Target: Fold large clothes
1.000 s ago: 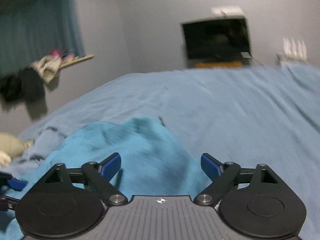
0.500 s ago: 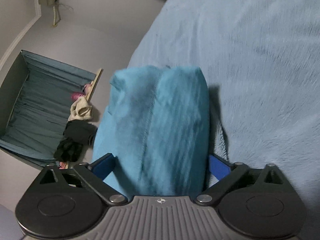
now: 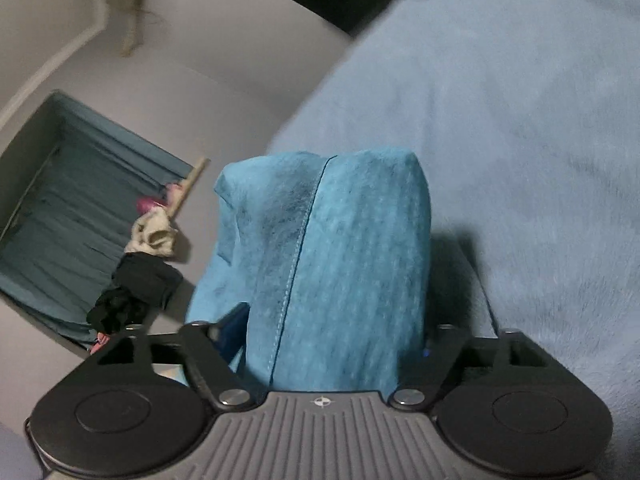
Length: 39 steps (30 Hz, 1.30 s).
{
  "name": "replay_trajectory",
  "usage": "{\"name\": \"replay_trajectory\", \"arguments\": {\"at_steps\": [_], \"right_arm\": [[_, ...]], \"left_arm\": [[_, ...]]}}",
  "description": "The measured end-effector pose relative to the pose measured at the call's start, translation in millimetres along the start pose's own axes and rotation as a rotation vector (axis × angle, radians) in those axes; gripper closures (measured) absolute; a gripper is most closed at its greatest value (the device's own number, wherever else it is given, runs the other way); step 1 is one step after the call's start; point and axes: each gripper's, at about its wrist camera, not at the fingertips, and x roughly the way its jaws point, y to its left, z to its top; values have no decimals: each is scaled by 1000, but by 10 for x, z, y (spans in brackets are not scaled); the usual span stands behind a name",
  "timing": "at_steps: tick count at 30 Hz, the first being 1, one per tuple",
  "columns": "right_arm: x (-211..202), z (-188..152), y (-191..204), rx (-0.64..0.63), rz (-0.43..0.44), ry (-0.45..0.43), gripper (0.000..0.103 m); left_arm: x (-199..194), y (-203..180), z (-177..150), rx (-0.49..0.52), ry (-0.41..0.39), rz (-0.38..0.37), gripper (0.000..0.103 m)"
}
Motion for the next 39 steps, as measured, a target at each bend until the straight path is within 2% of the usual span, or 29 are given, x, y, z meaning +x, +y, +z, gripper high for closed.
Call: {"name": "replay_trajectory", "arguments": {"at_steps": [4,8,10,15,18,20,21,22,23,24,25,28,31,34,39], "right_arm": [[-321,258,199,-99,3,-86,35],[-532,793,218,-199,-61,-87,36],[-542,1098,236,-243,-92,-82,36],[-468,1818,397,-372,-116,-103,36],[-409,2231,463,-431,-138,-148,36],[-350,2528,402,-469,-222,-181,27],[-272,2636,350,-469,-304,-201,16],[-206,2699,278,-459,-434,-230,12],[-147,2756,240,-445,-535,-255,12],[-132,2779,181,-432,-578,-263,13],[-157,2776,120,-415,-582,-271,14],[-269,2638,43,-374,-510,-289,14],[-483,2302,-5,-433,-499,-288,14],[-537,1938,157,-511,-530,-297,14],[-1155,1161,121,-554,-567,-312,14]], "left_arm": [[320,-214,70,40,20,-15,14],[688,-571,167,127,-8,-4,14],[878,-708,269,145,-24,-12,14],[1189,-864,536,120,-85,-24,14],[1308,-920,586,157,-79,-10,14],[1392,-970,575,195,-62,16,14],[1443,-1003,555,214,-54,34,14],[1483,-1018,537,229,-46,45,14],[1503,-1026,519,230,-47,24,14],[1520,-1036,515,219,-43,5,14],[1539,-1051,513,218,-35,7,14],[1567,-1102,500,258,-35,34,14],[1558,-1177,456,275,-39,47,14],[1524,-1233,440,274,-47,44,14],[1413,-1174,422,270,-55,47,14]]}}
